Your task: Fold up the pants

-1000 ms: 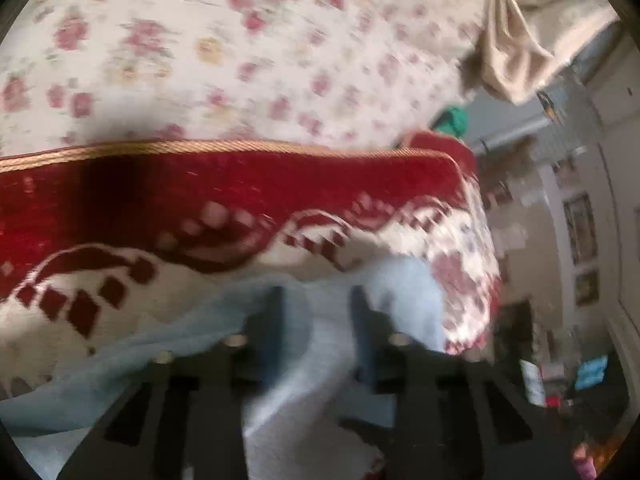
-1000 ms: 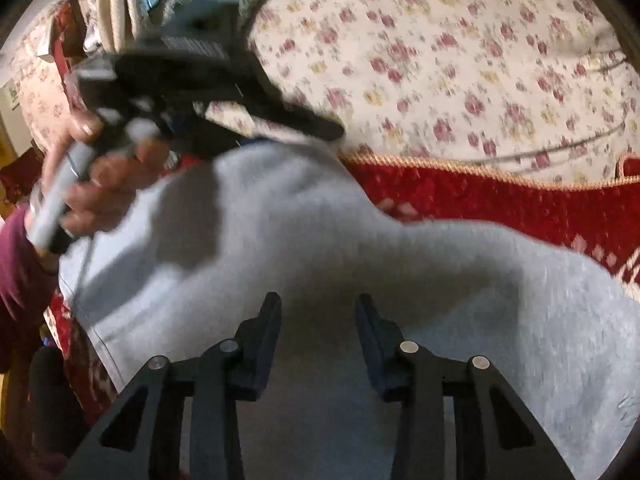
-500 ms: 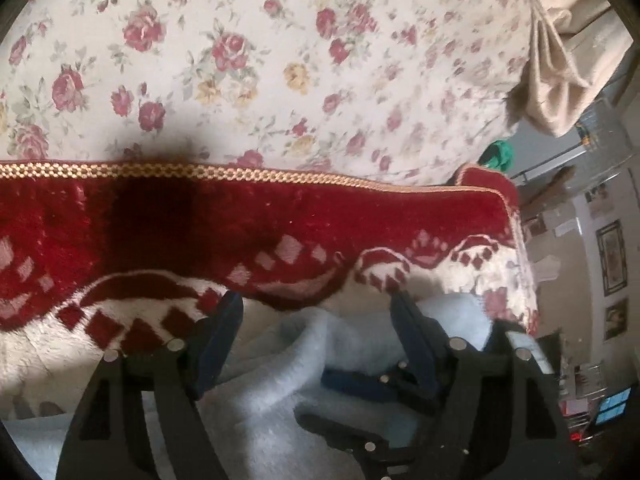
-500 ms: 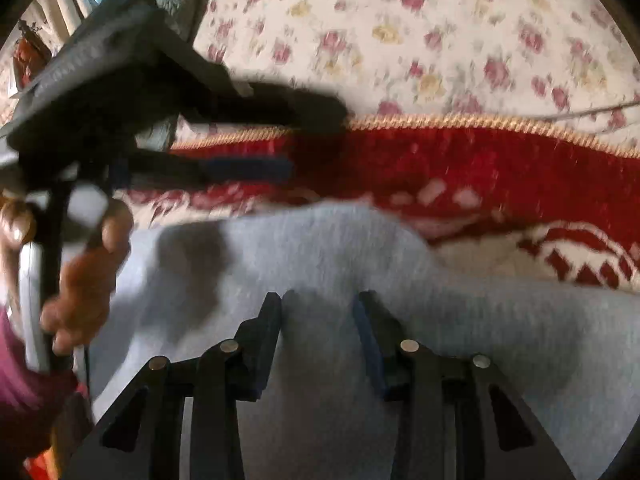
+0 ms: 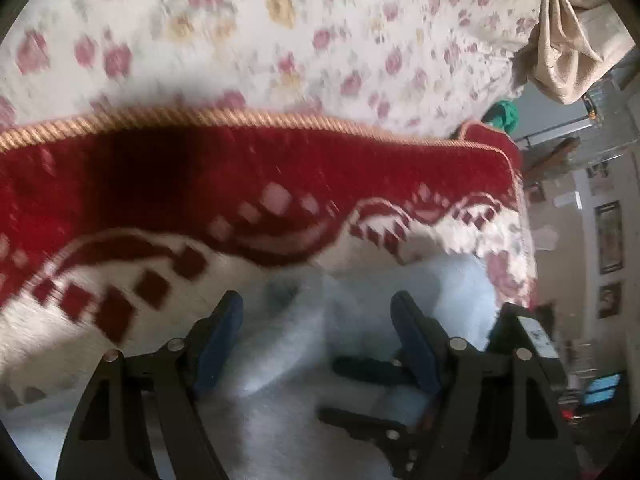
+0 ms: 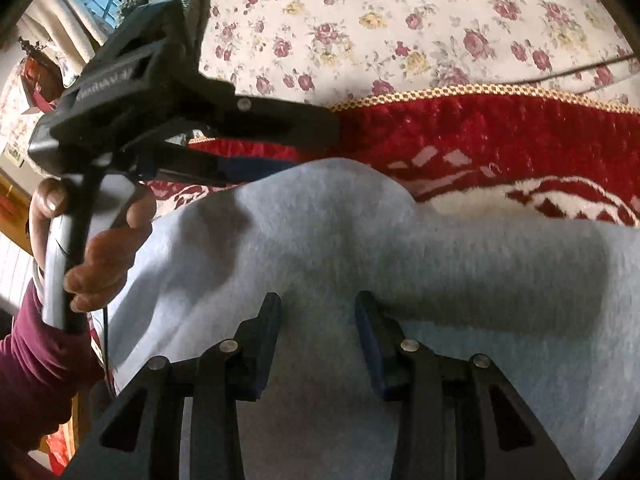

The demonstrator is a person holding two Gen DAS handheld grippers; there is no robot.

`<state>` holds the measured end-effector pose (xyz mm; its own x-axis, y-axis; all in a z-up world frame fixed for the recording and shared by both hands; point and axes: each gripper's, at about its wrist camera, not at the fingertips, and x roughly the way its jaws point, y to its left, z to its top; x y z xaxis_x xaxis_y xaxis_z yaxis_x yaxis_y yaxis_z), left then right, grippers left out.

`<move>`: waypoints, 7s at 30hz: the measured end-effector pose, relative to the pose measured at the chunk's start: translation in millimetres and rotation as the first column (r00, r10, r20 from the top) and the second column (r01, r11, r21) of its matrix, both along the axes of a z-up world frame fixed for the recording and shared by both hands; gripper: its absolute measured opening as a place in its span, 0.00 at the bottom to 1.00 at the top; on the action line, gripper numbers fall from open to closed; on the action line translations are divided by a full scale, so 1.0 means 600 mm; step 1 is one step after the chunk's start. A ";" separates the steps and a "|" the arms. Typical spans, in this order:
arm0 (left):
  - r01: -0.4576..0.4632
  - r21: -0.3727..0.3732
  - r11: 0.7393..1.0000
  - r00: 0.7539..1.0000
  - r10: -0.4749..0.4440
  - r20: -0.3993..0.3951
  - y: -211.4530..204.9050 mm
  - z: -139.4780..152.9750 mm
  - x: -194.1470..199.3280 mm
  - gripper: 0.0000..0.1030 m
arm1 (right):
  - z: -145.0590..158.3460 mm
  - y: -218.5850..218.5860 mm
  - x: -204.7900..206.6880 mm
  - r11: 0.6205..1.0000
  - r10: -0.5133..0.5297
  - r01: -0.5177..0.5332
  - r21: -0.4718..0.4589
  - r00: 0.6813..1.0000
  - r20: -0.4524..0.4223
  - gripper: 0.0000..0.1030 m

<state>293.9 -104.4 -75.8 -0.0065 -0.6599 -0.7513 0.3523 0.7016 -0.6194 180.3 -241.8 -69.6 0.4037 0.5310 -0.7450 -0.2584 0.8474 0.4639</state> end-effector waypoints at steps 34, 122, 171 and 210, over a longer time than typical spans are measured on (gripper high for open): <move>-0.024 -0.115 0.993 0.994 0.012 -0.104 -0.023 -0.041 0.020 0.30 | 0.026 -0.024 0.019 0.834 0.155 -0.047 -0.549 0.976 0.153 0.50; -0.741 0.079 0.667 0.651 0.686 0.325 0.464 0.030 -0.441 0.94 | 0.063 0.218 -0.202 0.992 0.066 -0.049 -0.113 0.986 0.152 0.85; -0.931 -0.116 0.347 0.339 0.937 0.085 0.694 -0.074 -0.445 0.98 | -0.048 0.878 0.071 0.165 0.981 -0.986 -0.009 0.165 -0.106 0.40; -0.618 -0.030 0.785 0.622 0.512 0.592 0.270 0.102 -0.444 0.25 | 0.143 0.333 0.025 0.659 0.745 -0.714 -0.237 0.662 0.078 0.48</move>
<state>27.7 57.7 -14.4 0.7647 -0.2606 -0.5894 0.0826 0.9467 -0.3114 195.5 -42.1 16.0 0.0580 0.5751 -0.8160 -0.8819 0.4126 0.2281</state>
